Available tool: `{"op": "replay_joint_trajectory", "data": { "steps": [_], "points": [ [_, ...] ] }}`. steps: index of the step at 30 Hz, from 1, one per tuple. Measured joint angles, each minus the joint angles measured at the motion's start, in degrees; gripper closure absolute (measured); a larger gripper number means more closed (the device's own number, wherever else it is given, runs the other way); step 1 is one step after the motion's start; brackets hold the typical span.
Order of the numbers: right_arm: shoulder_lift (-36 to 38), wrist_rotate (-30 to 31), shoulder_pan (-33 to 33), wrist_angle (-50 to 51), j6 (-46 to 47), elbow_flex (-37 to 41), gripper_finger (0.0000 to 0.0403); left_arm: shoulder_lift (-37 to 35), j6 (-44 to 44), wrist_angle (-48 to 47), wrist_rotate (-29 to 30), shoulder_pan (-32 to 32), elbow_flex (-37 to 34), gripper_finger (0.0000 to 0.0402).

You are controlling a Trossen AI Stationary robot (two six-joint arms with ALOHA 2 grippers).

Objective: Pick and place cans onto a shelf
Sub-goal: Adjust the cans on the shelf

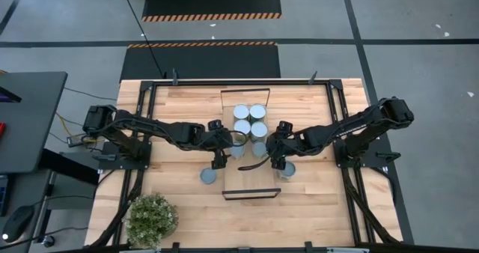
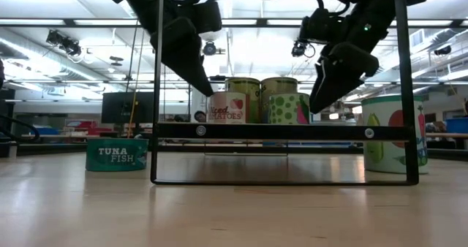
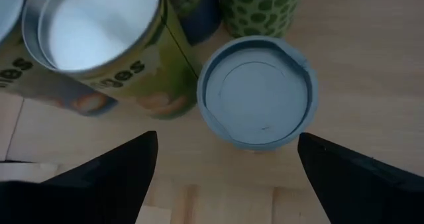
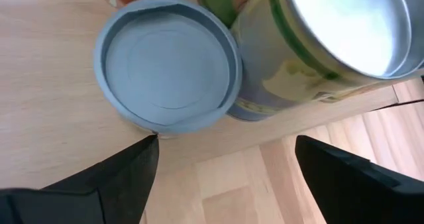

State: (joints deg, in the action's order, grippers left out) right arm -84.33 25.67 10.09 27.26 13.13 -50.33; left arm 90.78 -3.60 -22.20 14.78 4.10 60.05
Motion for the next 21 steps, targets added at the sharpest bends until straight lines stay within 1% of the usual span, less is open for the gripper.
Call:
{"op": "replay_joint_trajectory", "data": {
  "steps": [4, 8, 10, 14, 19, 21],
  "points": [
    [0.98, -0.09, 0.28, 3.62, 0.65, 0.0, 0.0041, -0.12, 1.29, 0.54, 0.26, -0.02, -0.01, 0.0031],
    [2.94, -0.13, 0.39, 8.47, 3.27, 0.02, 0.0041, -0.66, 1.3, -1.15, -0.51, 0.02, 0.02, 0.0031],
    [3.42, 0.02, 0.45, 9.1, 3.43, 0.02, 0.0041, -0.34, 1.32, -3.35, -0.61, 0.02, 0.0, 0.0031],
    [3.12, 0.02, 0.5, 8.14, 3.6, 0.04, 0.0041, 2.88, 1.0, -3.62, -0.58, 0.0, -0.15, 0.0031],
    [2.89, -0.15, 1.47, 7.51, 4.13, 0.11, 0.0041, 4.87, 1.66, -1.54, 3.78, 0.0, -0.04, 0.0031],
    [2.95, -0.04, 1.83, 7.55, 4.45, 0.11, 0.0041, 4.98, 1.79, 0.05, 4.26, -0.08, -0.04, 0.0031]
  ]
}}
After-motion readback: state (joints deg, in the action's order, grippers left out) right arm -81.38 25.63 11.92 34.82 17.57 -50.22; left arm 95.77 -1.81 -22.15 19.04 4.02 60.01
